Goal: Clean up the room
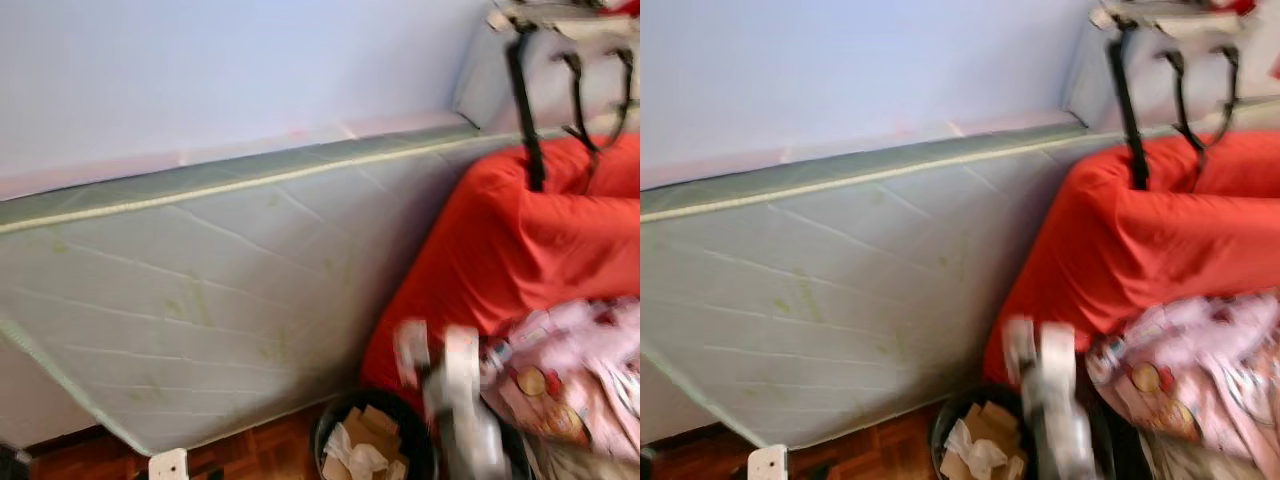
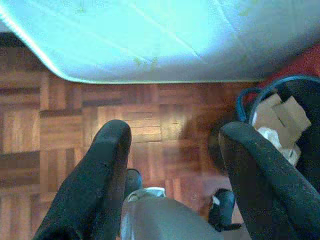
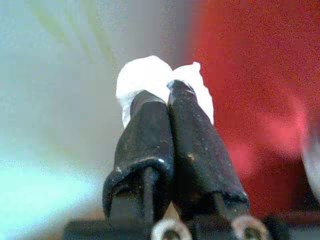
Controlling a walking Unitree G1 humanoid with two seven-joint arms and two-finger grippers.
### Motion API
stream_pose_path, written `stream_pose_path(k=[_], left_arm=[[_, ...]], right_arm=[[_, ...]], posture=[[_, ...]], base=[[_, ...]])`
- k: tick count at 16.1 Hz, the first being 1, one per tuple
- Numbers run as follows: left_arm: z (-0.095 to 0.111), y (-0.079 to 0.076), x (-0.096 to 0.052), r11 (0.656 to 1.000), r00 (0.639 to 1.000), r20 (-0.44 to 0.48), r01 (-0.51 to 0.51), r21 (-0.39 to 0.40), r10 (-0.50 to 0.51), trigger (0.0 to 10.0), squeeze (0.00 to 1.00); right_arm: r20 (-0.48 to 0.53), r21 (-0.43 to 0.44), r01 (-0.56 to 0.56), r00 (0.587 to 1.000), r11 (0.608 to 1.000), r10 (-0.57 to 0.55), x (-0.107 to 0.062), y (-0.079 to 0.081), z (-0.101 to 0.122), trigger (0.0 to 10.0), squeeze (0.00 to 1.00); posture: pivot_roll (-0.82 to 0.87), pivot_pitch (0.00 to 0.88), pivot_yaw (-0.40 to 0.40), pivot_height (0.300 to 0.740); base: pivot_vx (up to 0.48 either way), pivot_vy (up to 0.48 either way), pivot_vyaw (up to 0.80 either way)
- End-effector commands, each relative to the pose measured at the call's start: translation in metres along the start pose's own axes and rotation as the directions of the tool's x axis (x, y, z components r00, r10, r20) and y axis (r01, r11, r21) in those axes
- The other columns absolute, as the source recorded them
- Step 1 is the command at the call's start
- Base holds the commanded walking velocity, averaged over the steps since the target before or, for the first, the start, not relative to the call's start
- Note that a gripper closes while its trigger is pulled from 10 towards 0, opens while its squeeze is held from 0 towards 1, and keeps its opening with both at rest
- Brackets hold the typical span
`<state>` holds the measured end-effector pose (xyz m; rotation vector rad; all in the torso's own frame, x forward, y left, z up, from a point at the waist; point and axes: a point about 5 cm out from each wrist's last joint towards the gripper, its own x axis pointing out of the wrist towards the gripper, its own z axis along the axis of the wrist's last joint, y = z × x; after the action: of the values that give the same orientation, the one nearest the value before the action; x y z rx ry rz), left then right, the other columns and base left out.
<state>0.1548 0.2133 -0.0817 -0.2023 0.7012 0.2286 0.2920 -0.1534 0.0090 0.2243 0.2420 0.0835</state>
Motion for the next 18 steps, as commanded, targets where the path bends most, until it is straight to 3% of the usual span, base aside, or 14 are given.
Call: stream_pose_path(k=[1, 7, 11, 12, 13, 14, 18], left_arm=[[-0.004, 0.005, -0.003, 1.0, 1.0, -0.01, -0.013, -0.005, 0.013, 10.0, 0.0], [0.001, 0.005, -0.002, 1.0, 1.0, 0.021, -0.008, -0.007, 0.008, 10.0, 0.0], [0.008, 0.005, -0.002, 1.0, 0.995, 0.098, -0.002, -0.025, 0.004, 10.0, 0.0], [0.044, -0.003, 0.011, 1.0, 0.977, 0.213, 0.02, -0.006, -0.019, 10.0, 0.0], [0.101, -0.018, 0.023, 0.996, 0.92, 0.384, 0.067, 0.055, -0.083, 10.0, 0.0], [0.127, -0.032, 0.025, 0.986, 0.872, 0.463, 0.114, 0.125, -0.16, 10.0, 0.0], [0.146, -0.052, 0.02, 0.968, 0.798, 0.549, 0.178, 0.178, -0.247, 10.0, 0.0]], right_arm=[[-0.1, 0.035, 0.039, 0.994, 0.999, -0.035, -0.018, -0.009, -0.028, 10.0, 0.0], [-0.097, 0.034, 0.095, 0.991, 0.995, -0.091, -0.033, -0.019, -0.039, 10.0, 0.0], [-0.123, -0.002, 0.099, 0.987, 0.995, -0.098, -0.042, -0.022, -0.049, 10.0, 0.0], [-0.126, -0.004, 0.1, 0.987, 0.995, -0.099, -0.042, -0.022, -0.049, 10.0, 0.0], [-0.133, -0.015, 0.092, 0.987, 0.996, -0.093, -0.042, -0.022, -0.05, 10.0, 0.0], [-0.137, -0.033, 0.07, 0.988, 0.997, -0.074, -0.042, -0.02, -0.05, 10.0, 0.0], [-0.134, -0.033, 0.069, 0.988, 0.997, -0.073, -0.042, -0.019, -0.05, 10.0, 0.0]], posture=[[0.08, 0.0, -0.079, 0.74], [0.08, 0.0, -0.072, 0.74], [0.07, 0.02, -0.074, 0.74], [0.07, 0.022, -0.077, 0.74], [0.07, 0.022, -0.079, 0.74], [0.07, 0.023, -0.079, 0.74], [0.06, 0.023, -0.078, 0.74]], base=[[0.0, 0.0, 0.0], [0.0, 0.0, 0.0], [0.0, 0.0, 0.0], [0.0, 0.0, 0.0], [0.0, 0.0, 0.0], [0.0, 0.0, 0.0], [0.0, 0.0, 0.0]])
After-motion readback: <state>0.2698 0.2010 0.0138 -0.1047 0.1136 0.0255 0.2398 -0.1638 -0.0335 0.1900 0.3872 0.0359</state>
